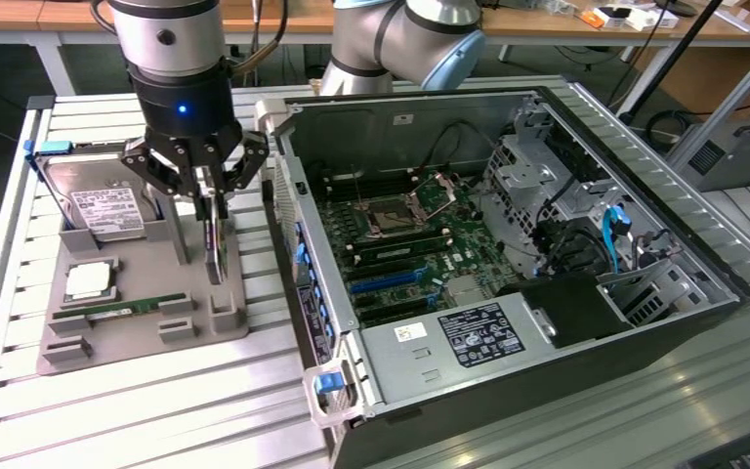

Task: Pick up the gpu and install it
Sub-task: 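Pick up the gpu and move the gpu toward the slot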

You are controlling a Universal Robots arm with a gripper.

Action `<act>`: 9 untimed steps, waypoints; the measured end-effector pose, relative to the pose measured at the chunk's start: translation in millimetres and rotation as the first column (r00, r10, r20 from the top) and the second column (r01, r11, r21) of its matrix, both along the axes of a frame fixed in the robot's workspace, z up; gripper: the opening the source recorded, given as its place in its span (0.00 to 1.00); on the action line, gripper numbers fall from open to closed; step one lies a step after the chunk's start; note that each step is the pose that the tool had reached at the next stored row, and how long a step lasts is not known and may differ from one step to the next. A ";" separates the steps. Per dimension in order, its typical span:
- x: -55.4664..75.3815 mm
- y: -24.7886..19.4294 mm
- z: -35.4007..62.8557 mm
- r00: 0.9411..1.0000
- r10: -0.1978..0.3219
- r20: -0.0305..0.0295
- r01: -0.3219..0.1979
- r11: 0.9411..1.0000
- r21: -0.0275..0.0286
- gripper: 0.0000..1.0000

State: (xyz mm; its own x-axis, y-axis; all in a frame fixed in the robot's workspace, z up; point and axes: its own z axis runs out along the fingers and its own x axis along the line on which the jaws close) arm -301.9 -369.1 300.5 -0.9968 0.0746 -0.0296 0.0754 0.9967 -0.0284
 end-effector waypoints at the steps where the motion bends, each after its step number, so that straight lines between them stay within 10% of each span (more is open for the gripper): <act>1: 0.0 0.0 0.3 1.000 0.000 0.000 0.000 1.000 0.000 0.27; 9: 0.0 0.0 2.8 1.000 0.000 0.000 0.000 1.000 0.000 0.27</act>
